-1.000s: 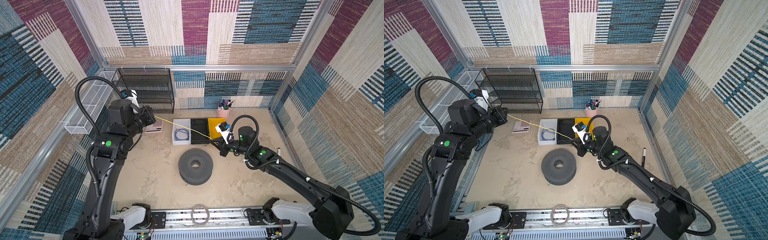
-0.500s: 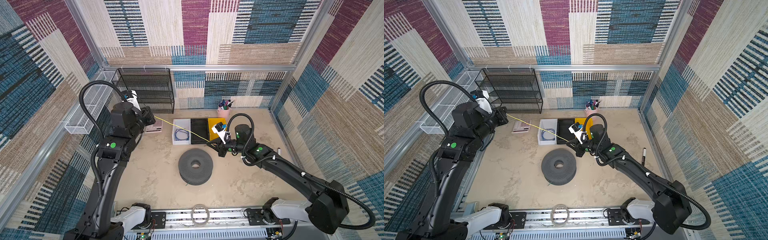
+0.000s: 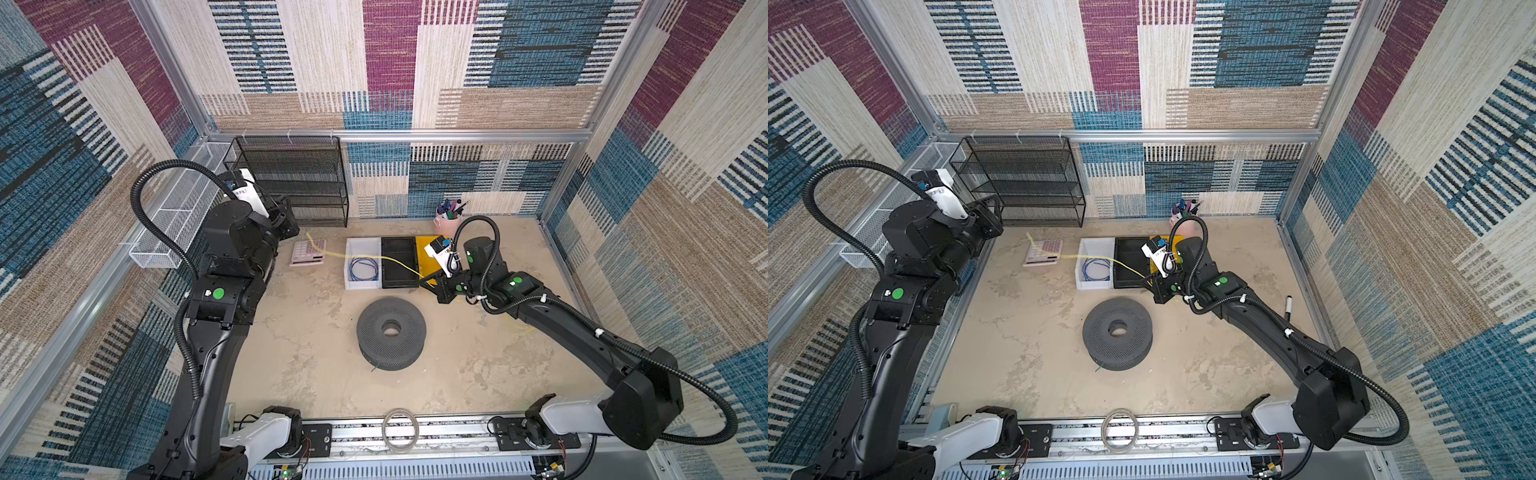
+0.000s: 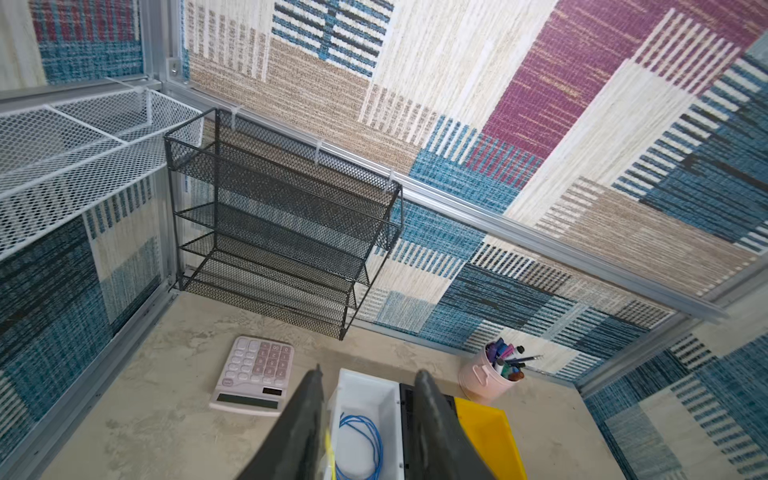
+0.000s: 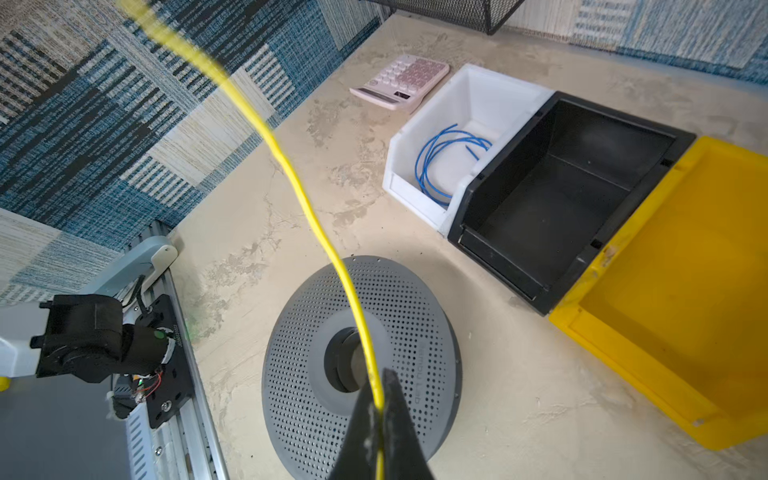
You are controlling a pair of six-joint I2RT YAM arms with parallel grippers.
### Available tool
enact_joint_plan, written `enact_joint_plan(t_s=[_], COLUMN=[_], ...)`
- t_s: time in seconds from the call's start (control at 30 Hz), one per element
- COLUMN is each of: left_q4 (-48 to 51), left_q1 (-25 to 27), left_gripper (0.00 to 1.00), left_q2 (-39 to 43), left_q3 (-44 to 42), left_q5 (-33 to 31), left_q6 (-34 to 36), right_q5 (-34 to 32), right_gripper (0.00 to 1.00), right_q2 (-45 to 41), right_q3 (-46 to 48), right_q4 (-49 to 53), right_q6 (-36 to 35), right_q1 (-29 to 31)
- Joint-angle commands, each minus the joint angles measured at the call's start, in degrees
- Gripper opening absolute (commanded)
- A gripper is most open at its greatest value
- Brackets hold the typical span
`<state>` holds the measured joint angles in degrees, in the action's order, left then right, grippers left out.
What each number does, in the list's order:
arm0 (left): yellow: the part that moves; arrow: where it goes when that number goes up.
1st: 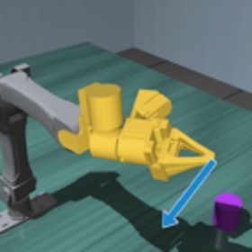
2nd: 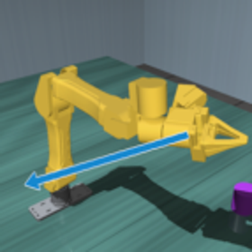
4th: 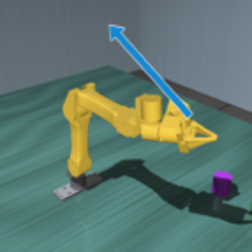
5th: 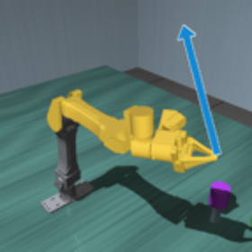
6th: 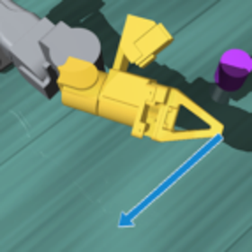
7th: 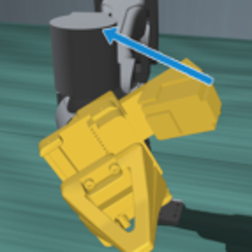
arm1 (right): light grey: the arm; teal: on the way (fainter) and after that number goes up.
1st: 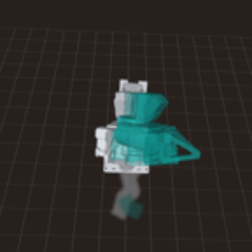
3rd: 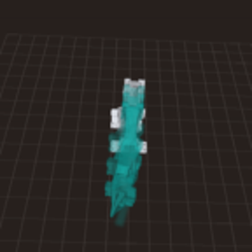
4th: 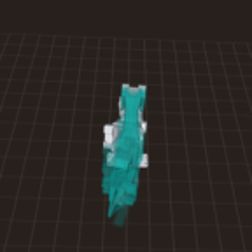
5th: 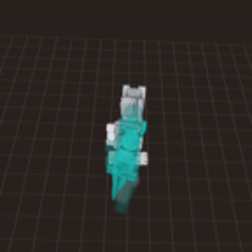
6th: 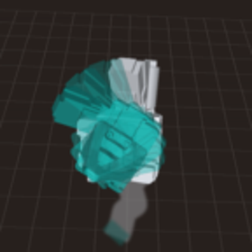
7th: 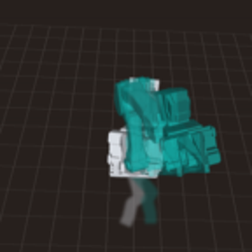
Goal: Wrap the cables
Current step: 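Move the left gripper toward the right gripper while the right holds the cable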
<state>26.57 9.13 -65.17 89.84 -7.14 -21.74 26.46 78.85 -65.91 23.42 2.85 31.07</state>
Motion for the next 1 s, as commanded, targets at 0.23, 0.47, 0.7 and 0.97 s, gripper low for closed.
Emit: enact_joint_plan(t_s=[0.23, 0.47, 0.7, 0.97], left_q4=[18.1, 13.3, -9.0, -21.0], left_q1=[-0.2, 7.5, 17.5, 22.3], left_gripper=[0.51, 0.5, 0.51, 0.51], left_q2=[0.3, 6.5, 11.5, 5.2], left_q3=[6.6, -10.0, -30.0, -30.9], left_q5=[13.9, 25.5, 20.7, 17.7], left_q6=[-2.9, -11.5, -20.7, -19.9], right_q5=[-1.6, 5.4, 11.5, 14.7], right_gripper=[0.0, 0.0, 0.0, 0.0], right_q2=[6.8, 10.4, 13.8, 16.7], right_q3=[-5.2, -10.1, -16.2, -20.1], right_q4=[0.1, -3.1, -5.2, -7.6], right_q6=[6.5, 10.2, 13.1, 16.5], right_q1=[0.1, 0.0, 2.6, 6.9])
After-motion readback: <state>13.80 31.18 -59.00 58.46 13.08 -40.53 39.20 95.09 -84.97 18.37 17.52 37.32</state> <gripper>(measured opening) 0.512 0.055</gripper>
